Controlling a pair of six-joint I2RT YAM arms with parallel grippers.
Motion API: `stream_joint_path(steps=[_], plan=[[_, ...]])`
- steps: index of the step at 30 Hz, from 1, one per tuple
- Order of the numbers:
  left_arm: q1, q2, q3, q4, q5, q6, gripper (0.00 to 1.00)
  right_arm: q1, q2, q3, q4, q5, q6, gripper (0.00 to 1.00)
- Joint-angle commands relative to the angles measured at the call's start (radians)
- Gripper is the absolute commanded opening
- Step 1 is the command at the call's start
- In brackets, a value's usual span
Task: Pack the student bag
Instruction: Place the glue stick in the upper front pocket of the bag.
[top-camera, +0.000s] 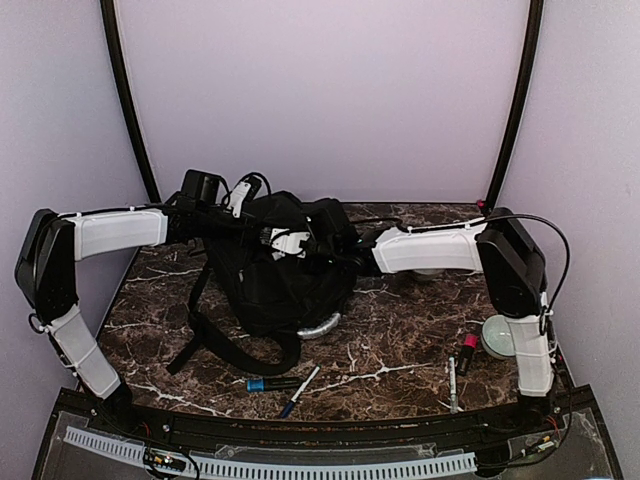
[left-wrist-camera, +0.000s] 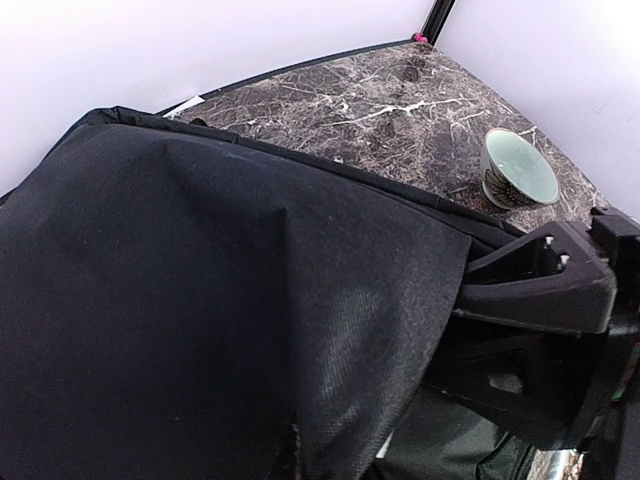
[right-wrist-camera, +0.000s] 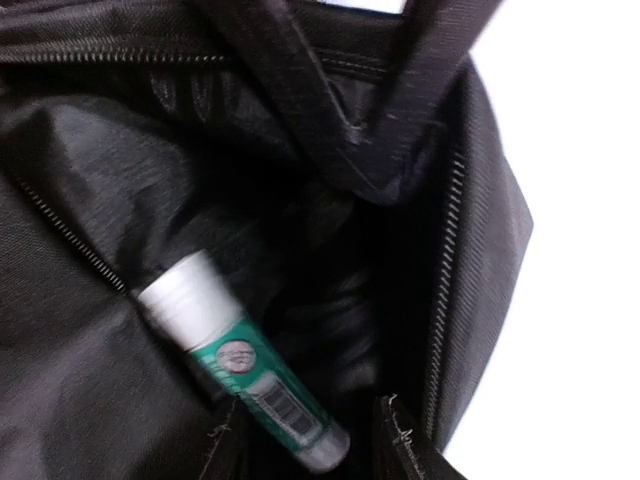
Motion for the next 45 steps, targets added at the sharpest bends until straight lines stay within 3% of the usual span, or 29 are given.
stream_joint_path(steps=[1,11,18,29,37,41,45], plan=[[-0.011,-0.027,0.035,0.073,0.084,-0.024,0.0,-0.007,-0.066,-0.011,-0.077,-0.057,0.103,0.43],[-0.008,-0.017,0.043,0.055,0.073,-0.018,0.02,-0.037,-0.002,0.04,-0.124,-0.103,0.144,0.43],[-0.009,-0.009,0.051,0.047,0.072,-0.016,0.02,-0.038,-0.06,-0.026,-0.14,-0.169,0.164,0.42],[-0.008,-0.004,0.057,0.032,0.063,-0.009,0.02,-0.038,-0.112,0.012,-0.263,-0.267,0.204,0.43],[-0.008,0.002,0.064,0.022,0.056,-0.004,0.02,-0.046,-0.213,-0.032,-0.565,-0.429,0.139,0.49],[-0.009,0.0,0.069,0.008,0.037,0.013,0.02,-0.042,-0.279,-0.154,-0.56,-0.462,0.038,0.53],[-0.008,-0.002,0.071,-0.002,0.026,0.026,0.02,-0.041,-0.244,-0.126,-0.591,-0.414,0.002,0.57]])
